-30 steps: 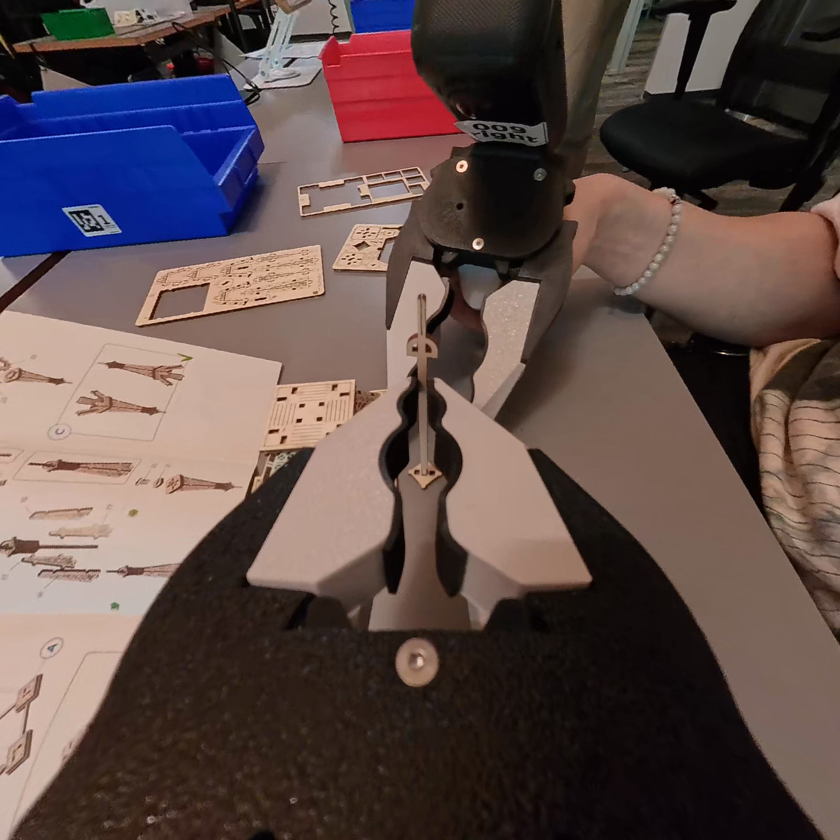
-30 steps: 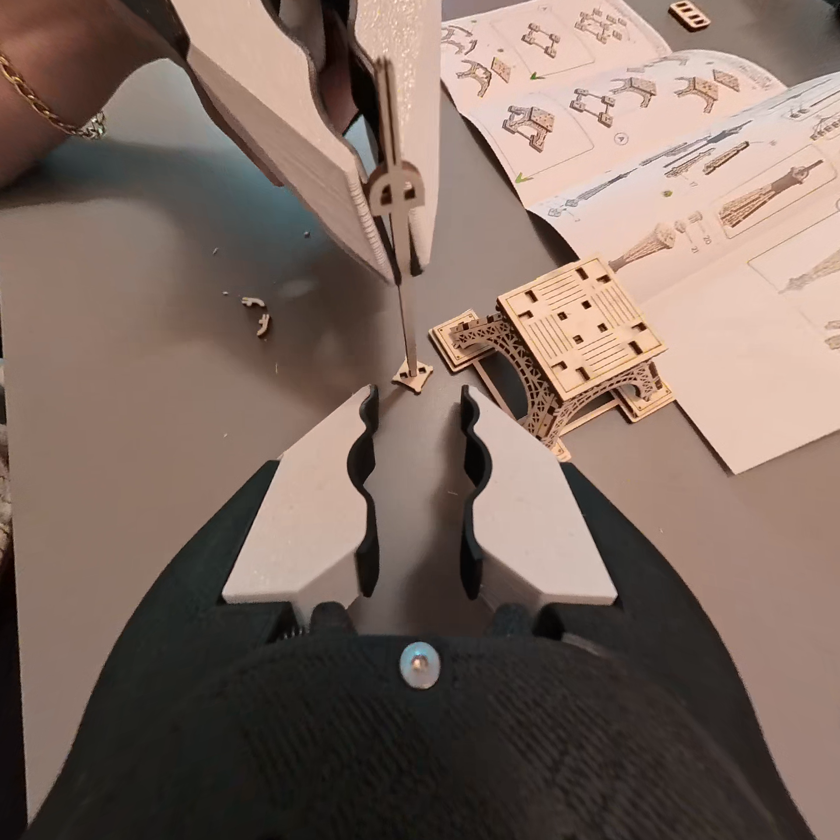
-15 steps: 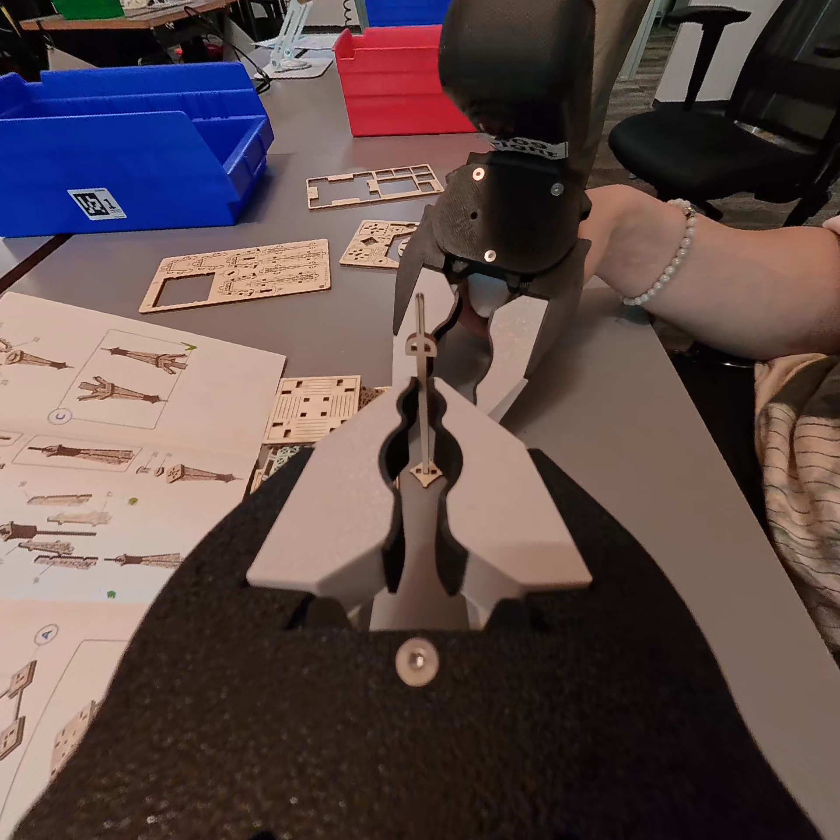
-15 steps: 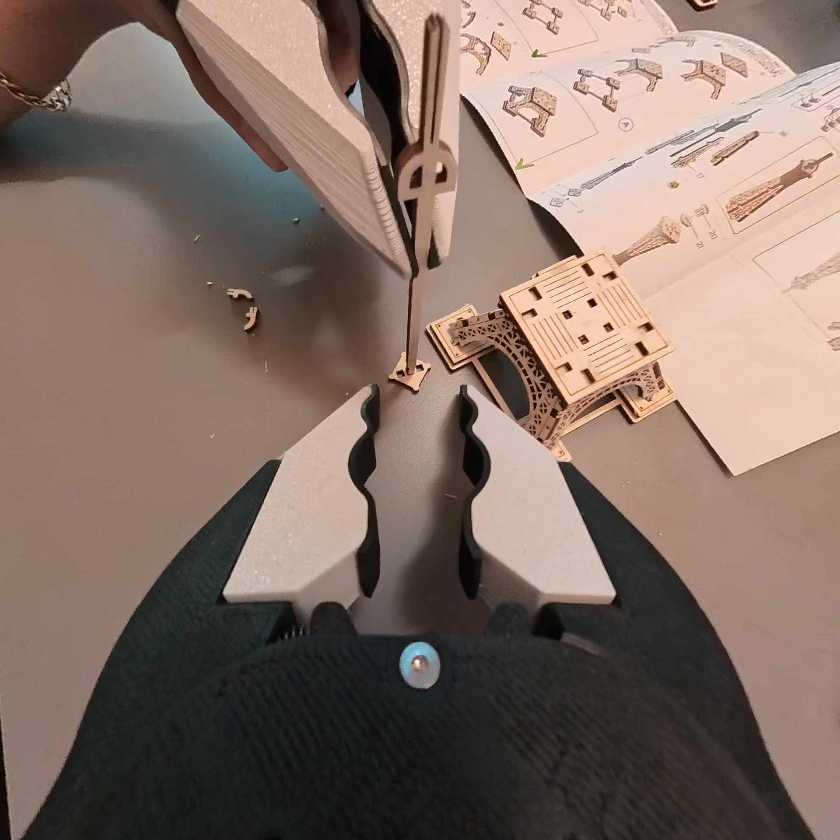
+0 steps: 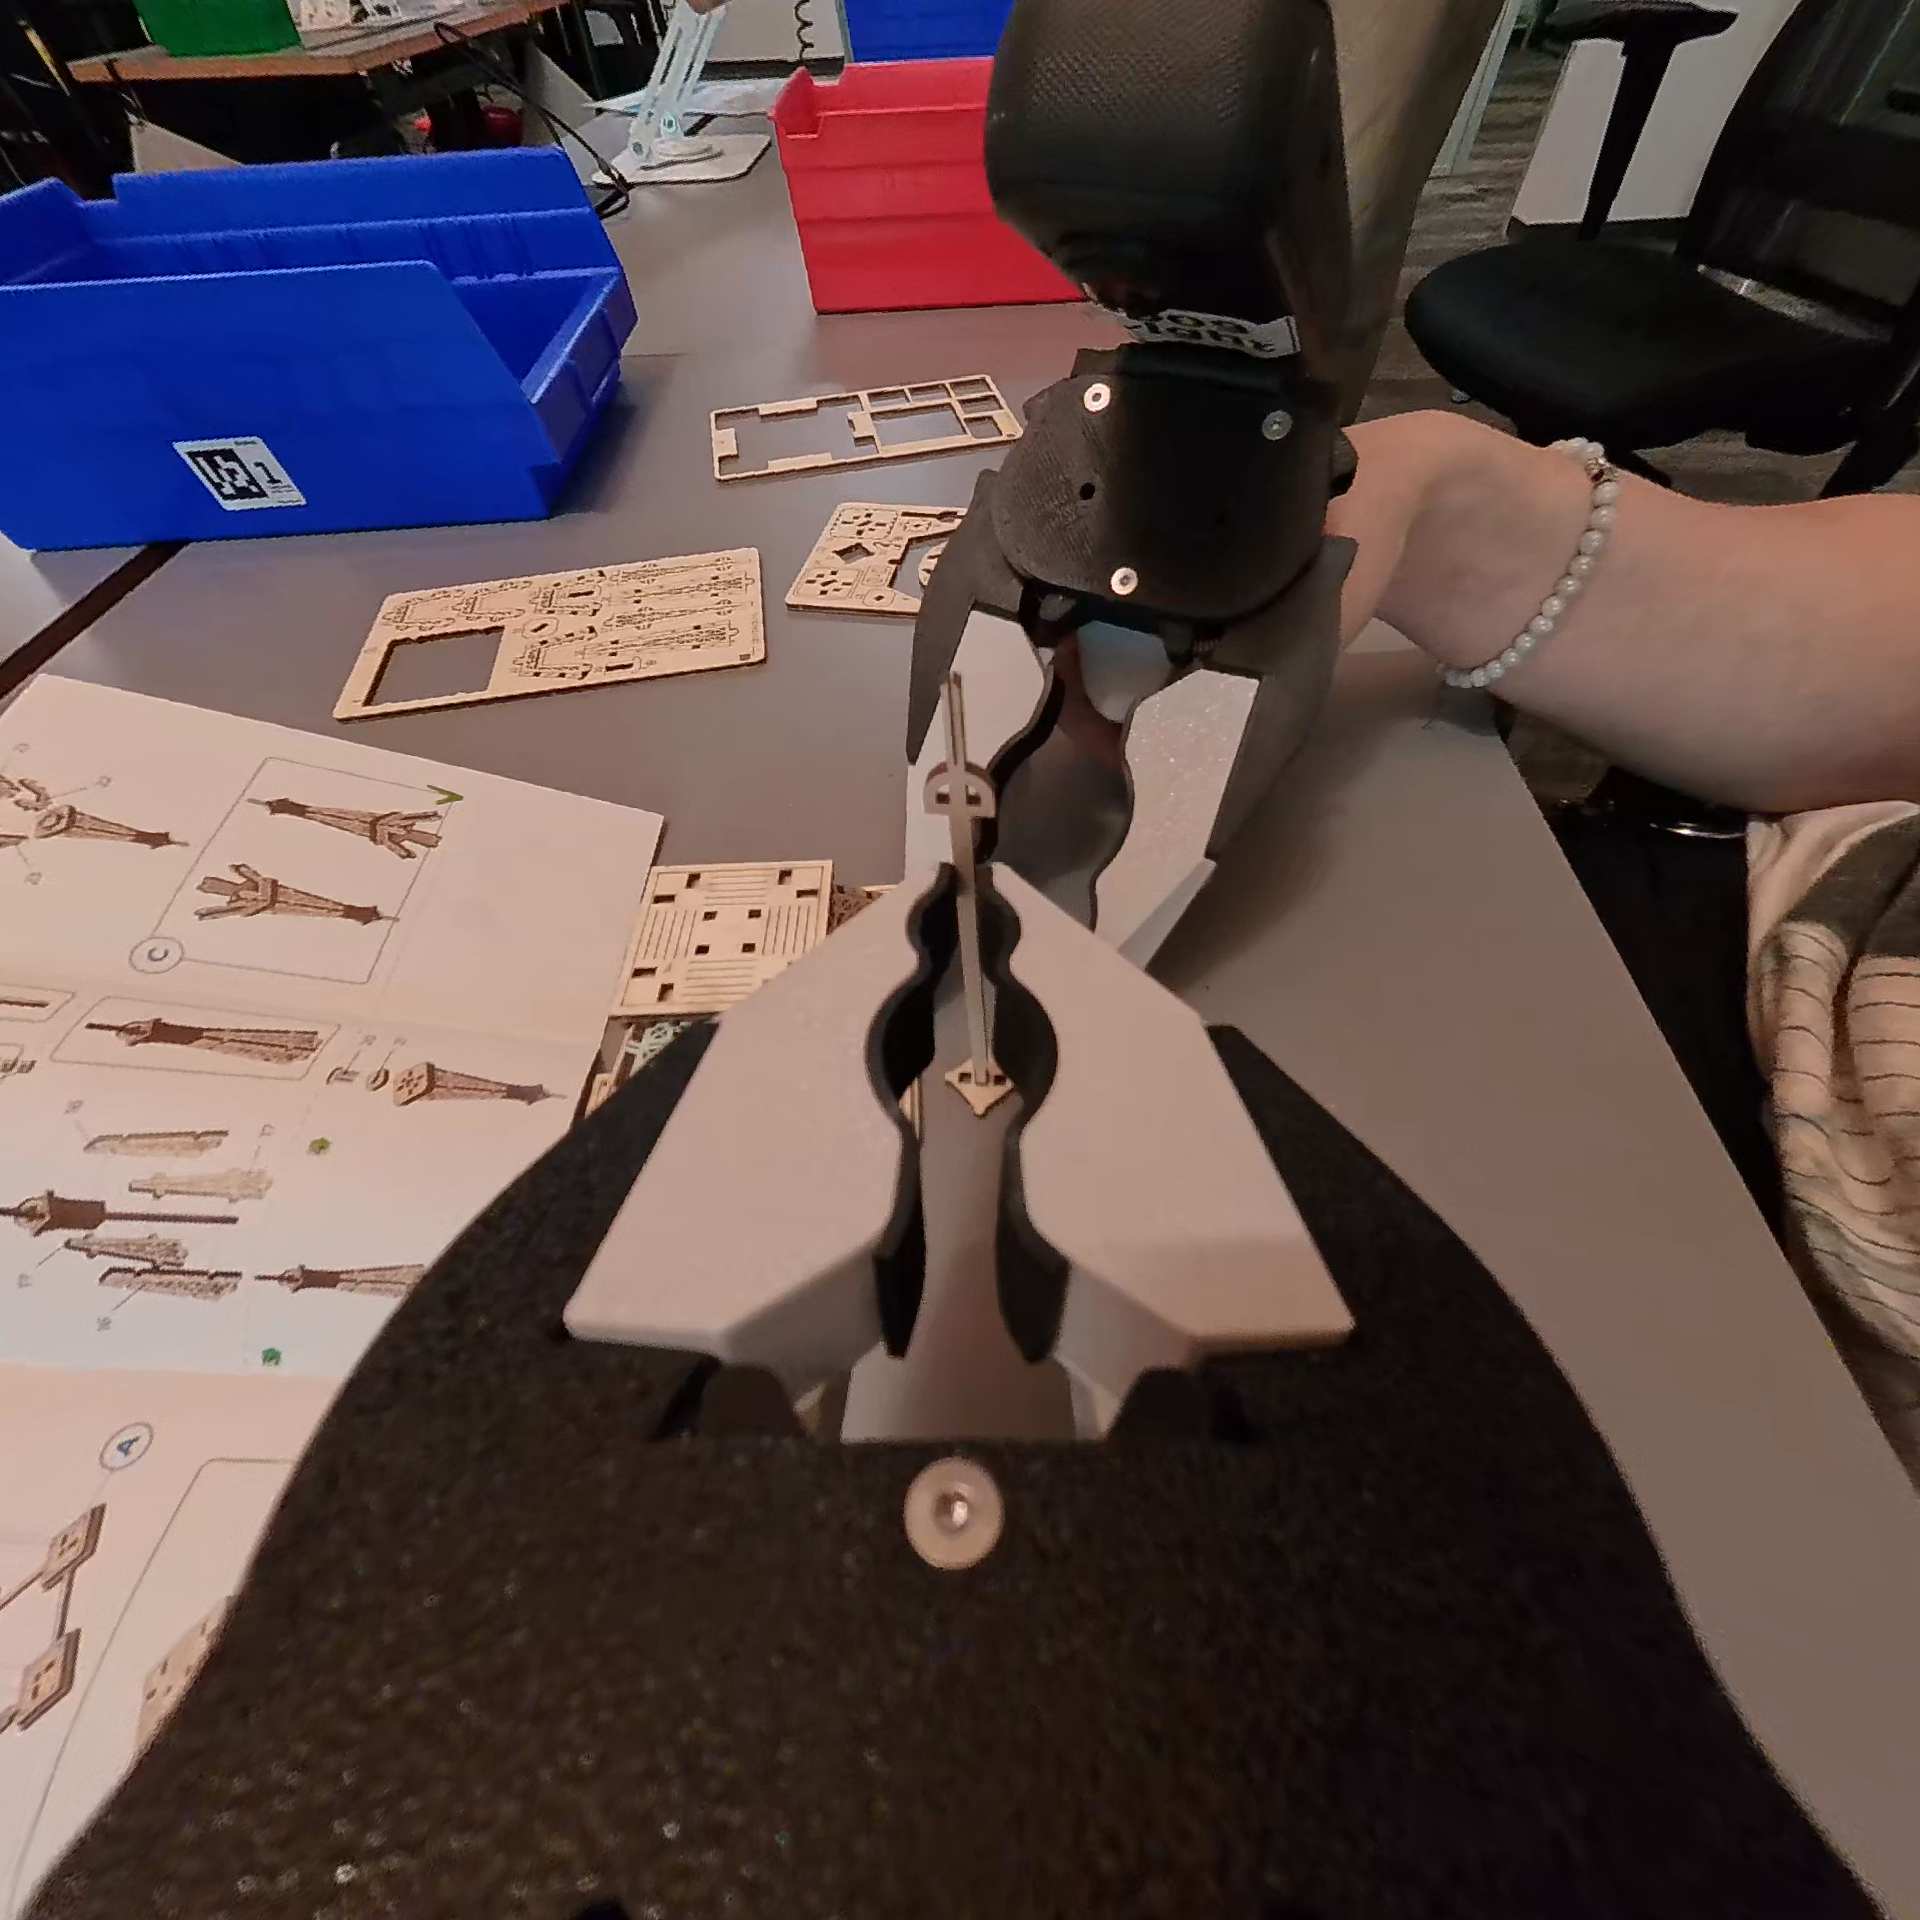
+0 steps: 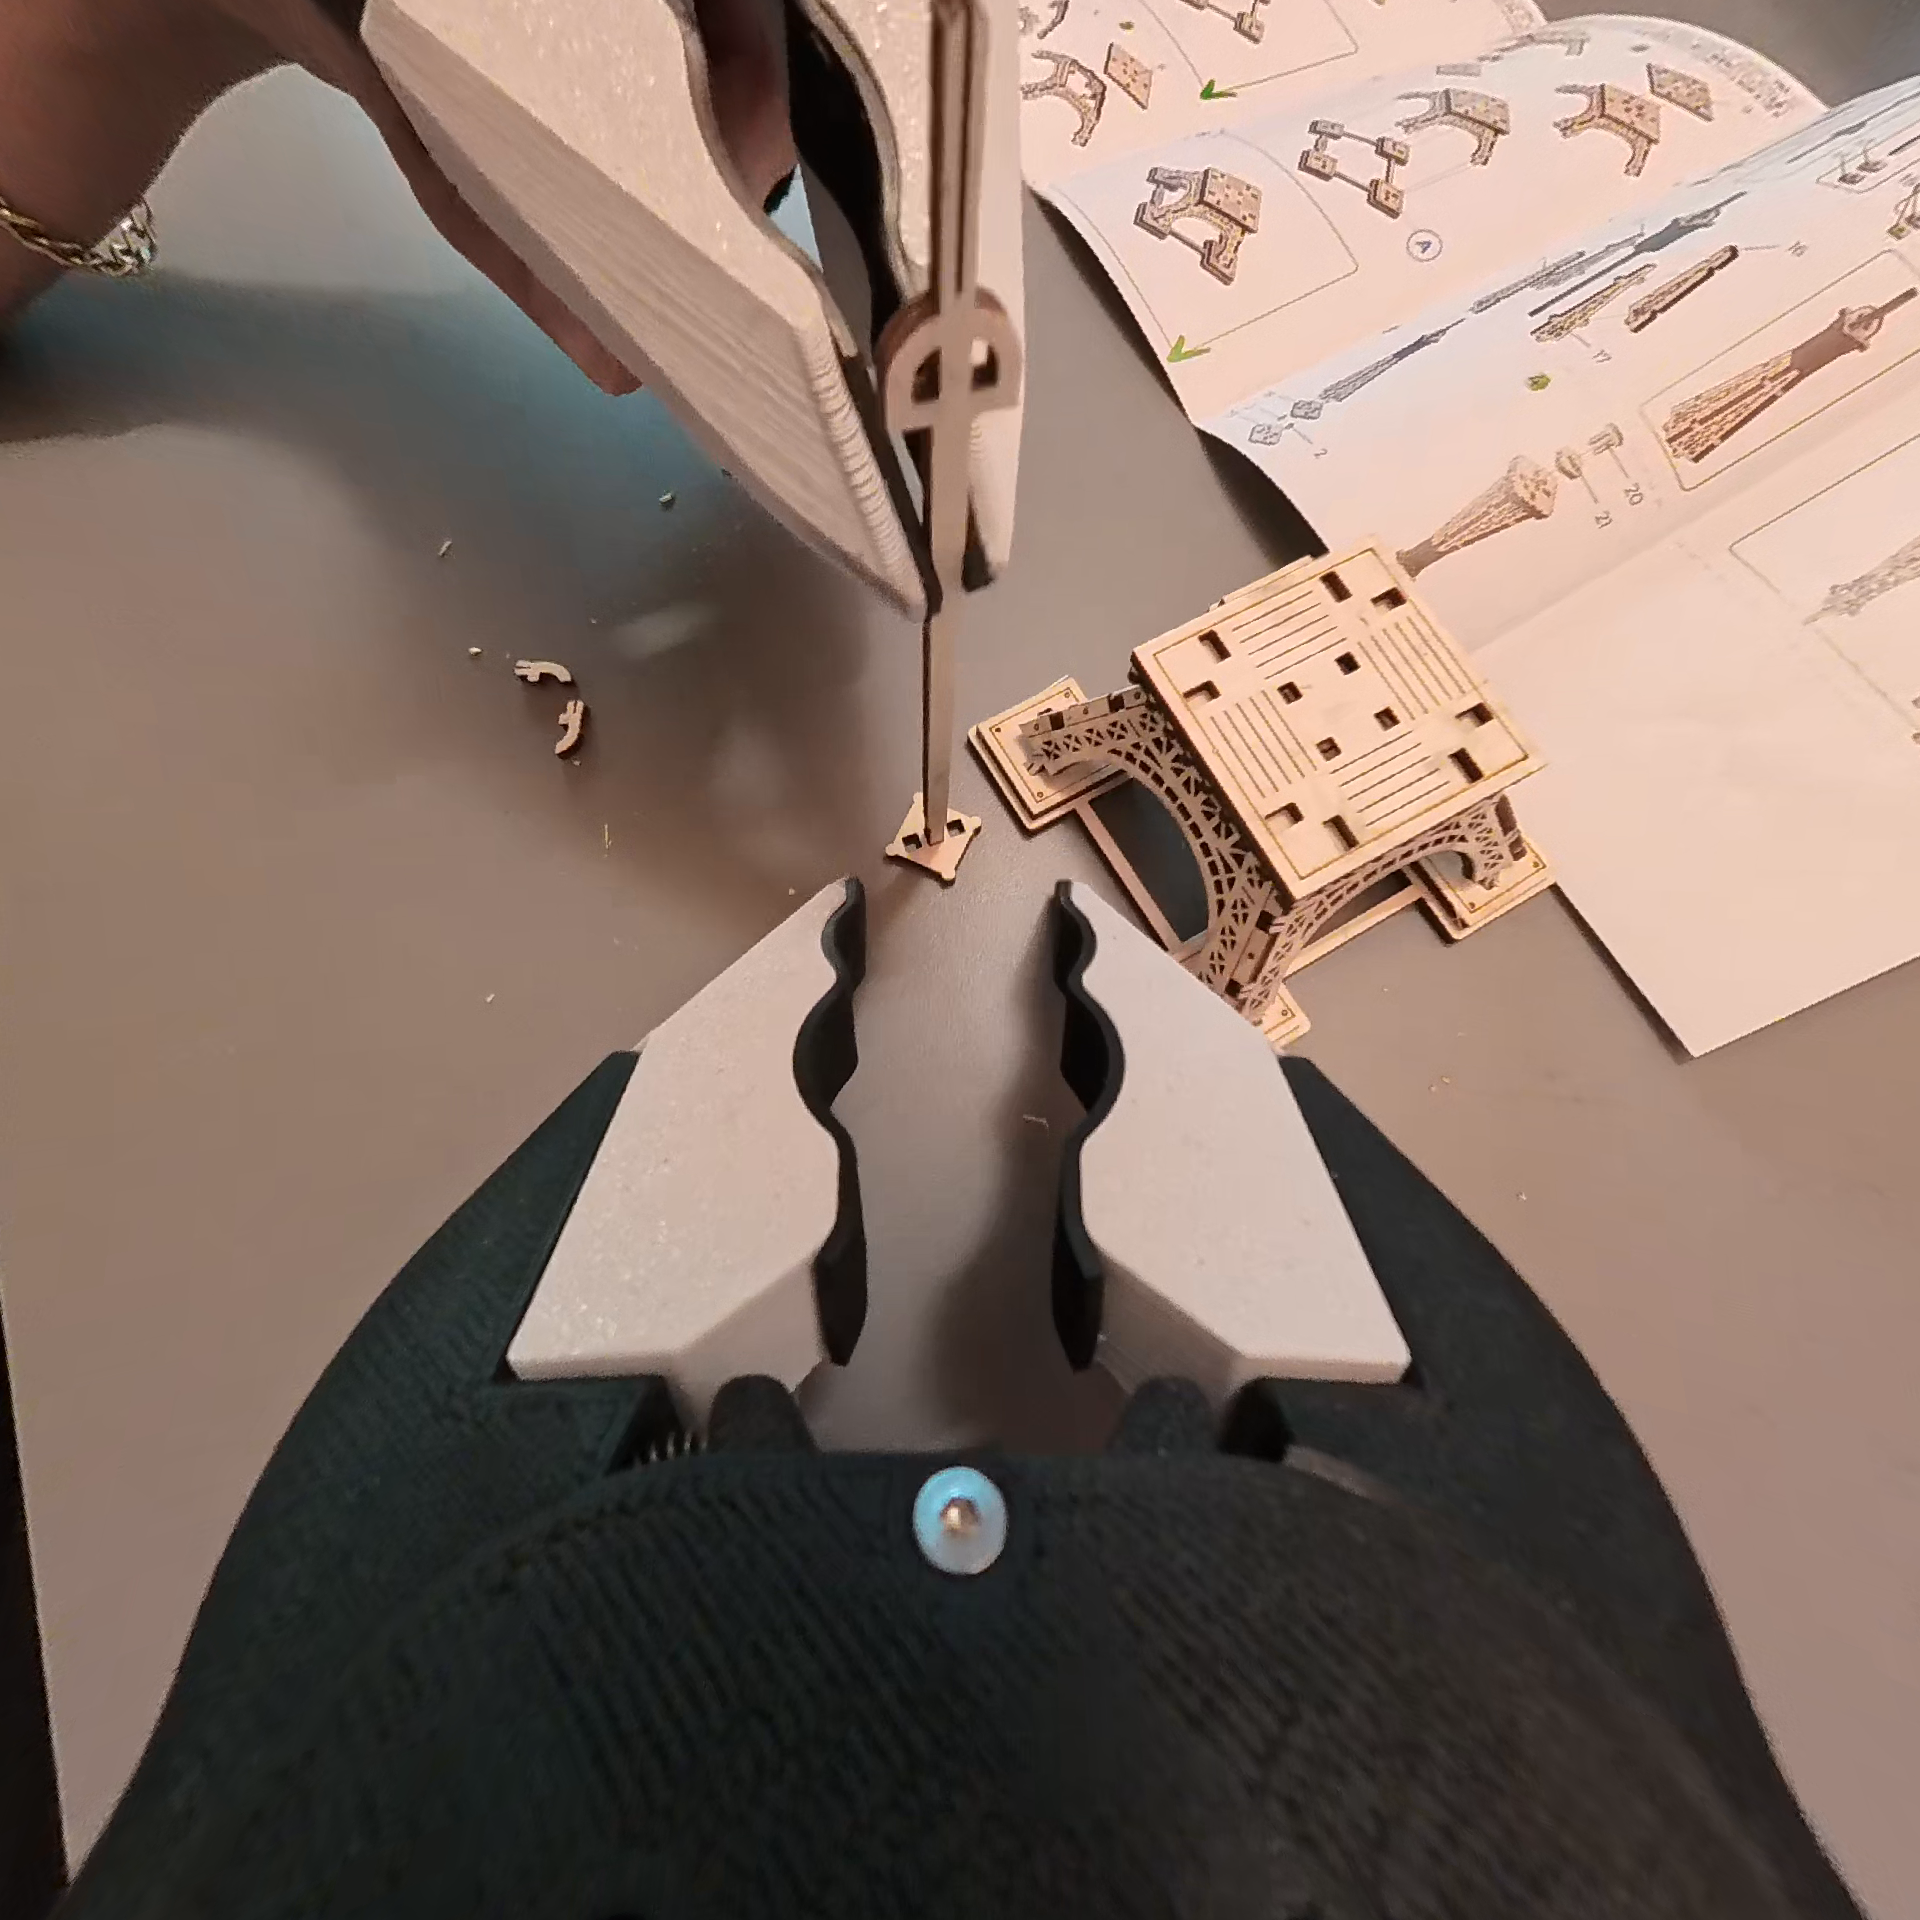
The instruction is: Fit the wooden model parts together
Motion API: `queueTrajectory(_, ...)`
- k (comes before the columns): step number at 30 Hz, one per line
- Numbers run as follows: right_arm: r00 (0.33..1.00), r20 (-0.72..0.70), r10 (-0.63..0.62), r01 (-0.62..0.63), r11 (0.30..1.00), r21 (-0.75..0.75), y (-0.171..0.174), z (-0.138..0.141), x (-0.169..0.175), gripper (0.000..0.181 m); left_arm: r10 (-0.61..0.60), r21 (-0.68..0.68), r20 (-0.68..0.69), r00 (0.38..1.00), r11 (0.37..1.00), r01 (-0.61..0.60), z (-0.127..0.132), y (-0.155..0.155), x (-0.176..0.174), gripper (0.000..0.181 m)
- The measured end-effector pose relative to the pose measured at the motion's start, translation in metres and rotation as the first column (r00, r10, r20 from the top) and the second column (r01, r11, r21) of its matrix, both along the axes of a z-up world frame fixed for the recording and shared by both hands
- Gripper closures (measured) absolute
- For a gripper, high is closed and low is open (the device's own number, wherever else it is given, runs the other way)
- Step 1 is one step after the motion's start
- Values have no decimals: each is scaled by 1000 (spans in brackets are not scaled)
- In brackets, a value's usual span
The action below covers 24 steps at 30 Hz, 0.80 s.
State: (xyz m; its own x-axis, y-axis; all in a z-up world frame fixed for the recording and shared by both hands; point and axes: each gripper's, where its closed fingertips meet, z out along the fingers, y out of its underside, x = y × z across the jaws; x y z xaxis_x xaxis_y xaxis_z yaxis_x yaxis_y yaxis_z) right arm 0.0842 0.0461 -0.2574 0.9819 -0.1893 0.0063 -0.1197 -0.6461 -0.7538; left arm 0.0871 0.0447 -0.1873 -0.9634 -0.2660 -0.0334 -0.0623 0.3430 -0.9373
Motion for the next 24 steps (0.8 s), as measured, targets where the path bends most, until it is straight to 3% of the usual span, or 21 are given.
queueTrajectory(11,1000,1,-9,9,1000,-1,-5,0,-2,127,-19,-25,38,999,999,20,7,0,-2,180)
queueTrajectory(24,1000,15,-16,16,1000,-3,-5,0,-1,129,23,-94,4,1000,995,-23,17,5,4,180)
